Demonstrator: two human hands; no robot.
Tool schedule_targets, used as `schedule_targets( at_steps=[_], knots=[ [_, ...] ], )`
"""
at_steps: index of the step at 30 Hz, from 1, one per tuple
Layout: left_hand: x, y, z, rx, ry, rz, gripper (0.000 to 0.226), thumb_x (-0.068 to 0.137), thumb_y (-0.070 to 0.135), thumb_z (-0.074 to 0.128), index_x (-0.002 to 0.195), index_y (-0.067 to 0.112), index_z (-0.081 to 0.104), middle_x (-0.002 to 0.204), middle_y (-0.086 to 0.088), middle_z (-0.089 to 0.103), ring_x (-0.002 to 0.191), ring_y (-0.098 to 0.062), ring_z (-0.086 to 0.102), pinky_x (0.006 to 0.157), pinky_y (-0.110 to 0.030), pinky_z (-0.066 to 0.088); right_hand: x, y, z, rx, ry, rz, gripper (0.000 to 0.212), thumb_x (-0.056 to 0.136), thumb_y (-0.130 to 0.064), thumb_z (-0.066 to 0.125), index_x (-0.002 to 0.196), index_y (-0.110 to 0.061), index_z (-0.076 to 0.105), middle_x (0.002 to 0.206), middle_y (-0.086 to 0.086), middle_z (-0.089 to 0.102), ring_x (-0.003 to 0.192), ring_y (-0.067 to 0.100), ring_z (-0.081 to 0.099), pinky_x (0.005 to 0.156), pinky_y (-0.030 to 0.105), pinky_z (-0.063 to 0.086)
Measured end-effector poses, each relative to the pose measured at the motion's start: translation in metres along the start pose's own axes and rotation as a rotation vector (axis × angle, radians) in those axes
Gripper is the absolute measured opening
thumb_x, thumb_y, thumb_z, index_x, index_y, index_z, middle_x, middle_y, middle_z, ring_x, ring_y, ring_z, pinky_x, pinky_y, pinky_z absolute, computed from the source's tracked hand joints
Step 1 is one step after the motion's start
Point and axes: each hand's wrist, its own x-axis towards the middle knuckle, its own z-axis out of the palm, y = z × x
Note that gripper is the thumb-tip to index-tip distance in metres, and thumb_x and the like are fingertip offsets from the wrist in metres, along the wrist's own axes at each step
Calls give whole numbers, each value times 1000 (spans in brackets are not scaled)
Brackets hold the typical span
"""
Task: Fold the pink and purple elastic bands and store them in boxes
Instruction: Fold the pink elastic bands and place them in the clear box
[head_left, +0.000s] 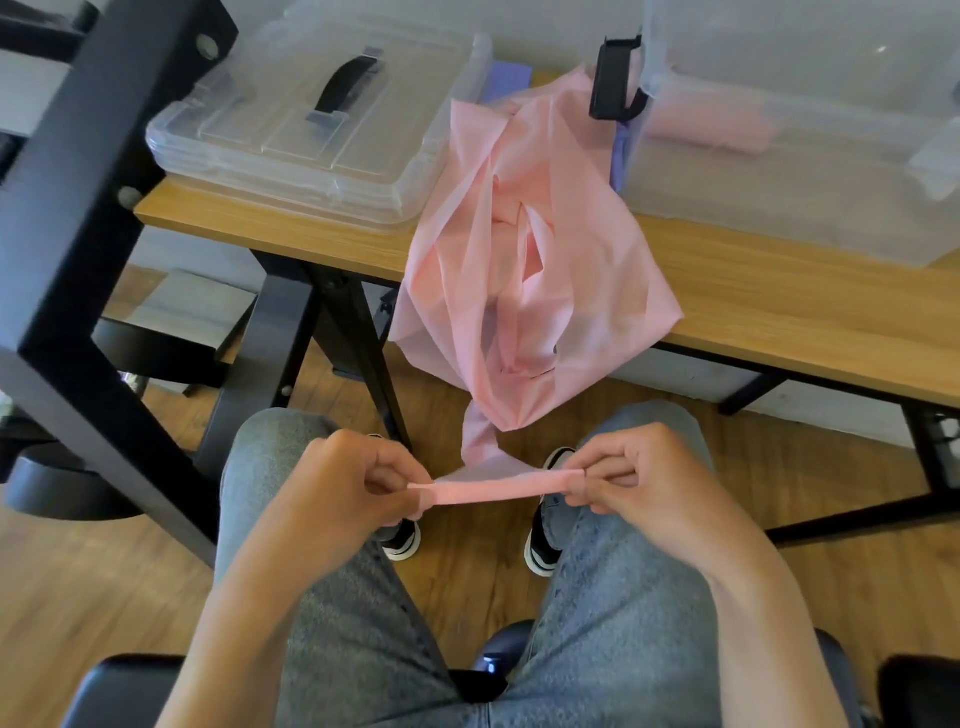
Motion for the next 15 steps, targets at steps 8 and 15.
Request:
schedule_targets(
  at_steps=[8, 15],
  knots=[
    [-6, 1, 2, -193, 62, 26, 7, 87, 25, 78, 92, 21, 76, 69, 0, 77, 65, -18, 75, 68, -41, 65, -5, -7, -3, 44, 37, -47, 6, 99, -12, 68, 96, -16, 71, 70, 4, 77, 64, 17, 76, 65, 30, 62],
    [-10, -1, 9, -469, 225, 72, 17, 81, 27, 75, 88, 12, 80, 79, -5, 79, 78, -23, 78, 71, -37, 65, -11, -9, -5, 251, 27, -56, 10, 95, -16, 70, 95, -7, 75, 85, 6, 80, 83, 20, 79, 74, 30, 64]
  ],
)
